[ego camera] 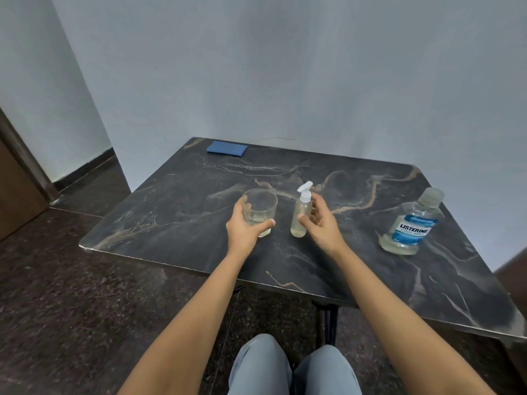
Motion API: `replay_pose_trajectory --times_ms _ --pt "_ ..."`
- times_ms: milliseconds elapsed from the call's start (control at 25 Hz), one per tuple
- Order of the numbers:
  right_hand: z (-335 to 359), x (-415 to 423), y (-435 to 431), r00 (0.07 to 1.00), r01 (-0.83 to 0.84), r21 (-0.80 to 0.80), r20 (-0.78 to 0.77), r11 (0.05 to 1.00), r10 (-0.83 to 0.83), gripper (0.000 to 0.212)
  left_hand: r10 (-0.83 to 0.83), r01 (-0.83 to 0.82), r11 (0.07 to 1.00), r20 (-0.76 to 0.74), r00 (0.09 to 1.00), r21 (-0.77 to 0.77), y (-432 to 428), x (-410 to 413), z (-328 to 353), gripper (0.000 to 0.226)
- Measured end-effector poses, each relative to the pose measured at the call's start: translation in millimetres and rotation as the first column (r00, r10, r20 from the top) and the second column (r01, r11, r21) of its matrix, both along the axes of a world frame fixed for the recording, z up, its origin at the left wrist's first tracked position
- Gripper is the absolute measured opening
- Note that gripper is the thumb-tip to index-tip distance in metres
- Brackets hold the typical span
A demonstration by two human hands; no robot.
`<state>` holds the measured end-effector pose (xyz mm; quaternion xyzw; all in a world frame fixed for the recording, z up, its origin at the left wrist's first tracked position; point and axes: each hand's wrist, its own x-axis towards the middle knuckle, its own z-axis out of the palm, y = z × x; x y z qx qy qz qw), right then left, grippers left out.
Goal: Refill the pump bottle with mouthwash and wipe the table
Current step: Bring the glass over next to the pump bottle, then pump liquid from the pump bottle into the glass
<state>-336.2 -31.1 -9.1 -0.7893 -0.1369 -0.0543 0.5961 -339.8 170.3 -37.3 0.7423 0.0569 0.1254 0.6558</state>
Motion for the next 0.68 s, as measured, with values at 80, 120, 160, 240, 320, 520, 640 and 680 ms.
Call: replay_pose_trajectory --times_ms 80,120,160,240,320,520,640,680 --pt "-4 -4 2 0.997 0.067 -0.002 0.035 0.998 -0.066 0.047 -0.022 0.022 1.0 0.015 1.0 0.02 1 -4 -5 0.097" --pt "-6 -6 4 0.995 0.089 0.015 0.047 0.996 -0.09 0.047 -0.037 0.037 0.999 0.022 0.999 0.032 2 -5 -8 0.098" --pt "-7 -7 7 0.993 0.105 0.025 0.058 0.994 -0.106 0.047 -0.049 0.048 0.998 0.028 0.998 0.035 3 -6 -9 0.098" --pt "-7 -5 13 0.989 0.125 0.001 0.082 0.992 -0.125 0.048 -0.062 0.062 0.998 0.034 0.997 0.025 4 -6 -11 0.098" --pt "-9 -1 20 0.981 0.151 -0.048 0.132 0.987 -0.143 0.047 -0.066 0.065 0.998 0.041 0.997 0.02 4 -5 -12 0.097" --pt "3 3 16 0.946 0.143 -0.165 0.312 0.976 -0.086 0.067 -0.09 0.09 0.996 0.037 0.995 -0.003 5 -1 -15 0.098" --pt "23 11 7 0.939 0.066 -0.469 0.329 0.881 0.105 0.088 -0.098 0.099 0.995 0.032 0.995 -0.003 4 0 -16 0.101" --pt "28 13 7 0.93 0.047 -0.528 0.332 0.848 0.155 0.088 -0.099 0.099 0.995 0.032 0.995 0.002 4 1 -16 0.102"
